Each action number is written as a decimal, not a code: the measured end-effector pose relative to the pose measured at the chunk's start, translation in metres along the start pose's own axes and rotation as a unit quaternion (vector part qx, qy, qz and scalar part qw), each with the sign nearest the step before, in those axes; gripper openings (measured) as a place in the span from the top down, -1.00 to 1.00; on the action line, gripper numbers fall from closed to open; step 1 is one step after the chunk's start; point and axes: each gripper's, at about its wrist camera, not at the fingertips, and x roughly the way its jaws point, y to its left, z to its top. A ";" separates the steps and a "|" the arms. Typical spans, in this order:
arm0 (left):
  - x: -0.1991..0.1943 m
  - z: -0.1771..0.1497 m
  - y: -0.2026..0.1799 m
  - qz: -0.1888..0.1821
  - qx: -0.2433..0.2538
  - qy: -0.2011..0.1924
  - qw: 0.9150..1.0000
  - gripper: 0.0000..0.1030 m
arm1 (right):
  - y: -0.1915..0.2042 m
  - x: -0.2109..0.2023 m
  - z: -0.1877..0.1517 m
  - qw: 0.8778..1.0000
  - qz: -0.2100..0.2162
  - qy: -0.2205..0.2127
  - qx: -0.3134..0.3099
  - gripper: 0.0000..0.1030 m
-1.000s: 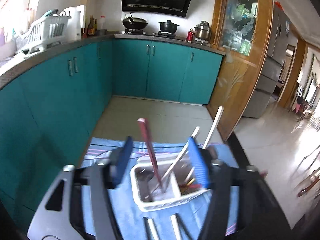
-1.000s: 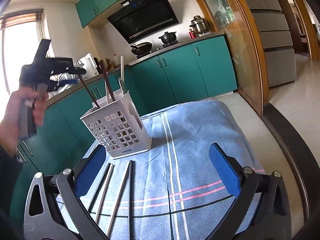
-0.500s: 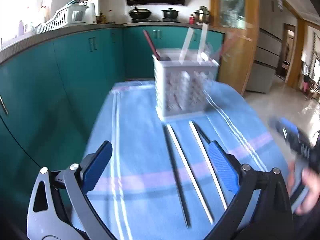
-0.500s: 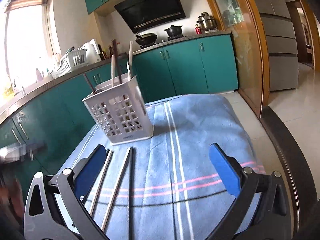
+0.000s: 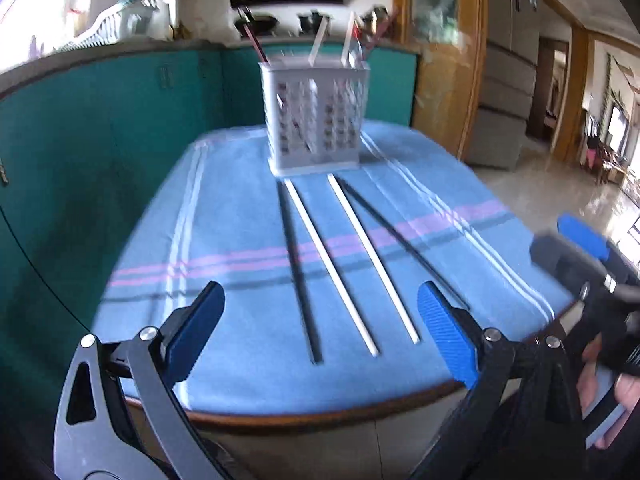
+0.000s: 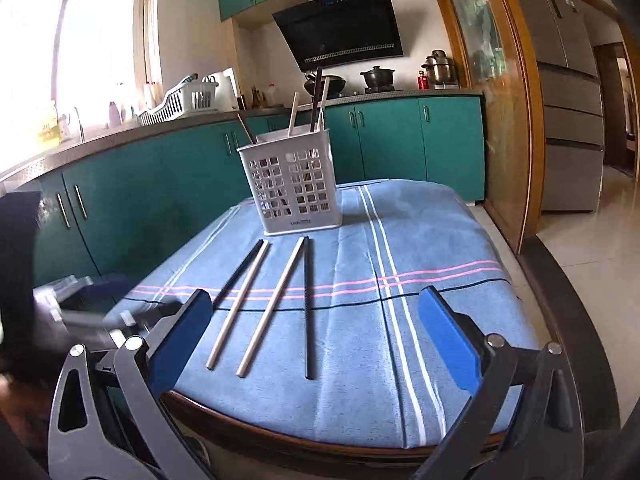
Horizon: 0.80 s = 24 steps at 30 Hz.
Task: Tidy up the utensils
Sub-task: 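Move the left tool down to the remaining chopsticks beside the caddy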
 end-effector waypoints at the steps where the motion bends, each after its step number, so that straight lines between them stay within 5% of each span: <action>1: 0.000 -0.001 -0.001 -0.002 -0.001 0.003 1.000 -0.86 | -0.002 0.001 0.000 1.000 0.000 0.004 0.008 -0.95; 10: -0.004 0.004 0.008 0.011 -0.010 -0.003 1.000 -0.86 | 0.000 0.001 0.001 1.000 0.013 0.007 0.010 -0.95; 16: 0.007 0.050 0.028 0.030 -0.009 0.003 1.000 -0.81 | -0.001 0.001 0.002 1.000 0.020 0.010 0.015 -0.95; 20: 0.055 0.084 0.045 0.028 -0.020 0.063 0.997 -0.08 | -0.001 0.004 0.002 0.999 0.024 0.018 0.013 -0.95; 24: 0.108 0.098 0.053 0.023 -0.025 0.128 0.991 0.13 | -0.003 0.007 0.002 0.999 0.027 0.026 0.017 -0.95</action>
